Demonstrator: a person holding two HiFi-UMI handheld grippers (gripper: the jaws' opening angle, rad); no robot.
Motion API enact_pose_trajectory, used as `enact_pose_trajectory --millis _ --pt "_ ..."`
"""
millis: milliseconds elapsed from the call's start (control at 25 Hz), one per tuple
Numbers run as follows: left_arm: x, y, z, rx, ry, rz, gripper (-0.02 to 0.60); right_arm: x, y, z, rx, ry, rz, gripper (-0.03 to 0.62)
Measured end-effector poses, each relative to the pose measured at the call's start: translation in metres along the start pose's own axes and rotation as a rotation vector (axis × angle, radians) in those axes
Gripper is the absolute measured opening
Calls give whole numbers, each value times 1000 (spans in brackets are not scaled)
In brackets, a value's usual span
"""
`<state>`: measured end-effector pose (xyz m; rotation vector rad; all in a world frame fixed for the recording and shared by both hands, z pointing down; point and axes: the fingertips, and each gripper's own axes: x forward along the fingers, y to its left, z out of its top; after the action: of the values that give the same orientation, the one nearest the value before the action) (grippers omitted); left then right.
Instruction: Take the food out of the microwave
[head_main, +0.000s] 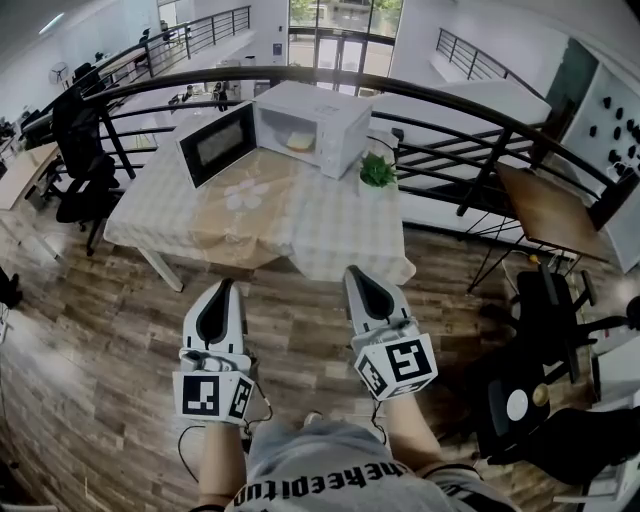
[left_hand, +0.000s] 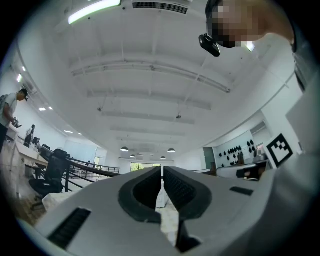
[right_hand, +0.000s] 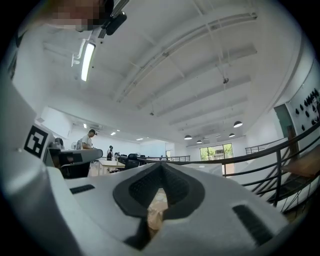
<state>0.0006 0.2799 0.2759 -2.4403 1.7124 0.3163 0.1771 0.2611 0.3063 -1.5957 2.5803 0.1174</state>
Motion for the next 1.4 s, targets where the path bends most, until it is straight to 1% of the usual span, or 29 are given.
enact_pose_trajectory --millis 240,560,880,1160,1400 --pt "21 -8 -6 12 9 -7 15 12 -18 -6 18 1 10 5" --pt "56 6 -24 4 17 -25 15 45 -37 -18 19 8 -5 5" --pt "110 49 -43 -11 22 -44 15 109 -48 -29 12 15 -36 5" --pt "171 92 -46 -11 11 -74 15 177 -62 -31 24 5 -70 5" --pt "211 129 -52 -18 11 -102 15 226 -62 -33 20 5 -96 5"
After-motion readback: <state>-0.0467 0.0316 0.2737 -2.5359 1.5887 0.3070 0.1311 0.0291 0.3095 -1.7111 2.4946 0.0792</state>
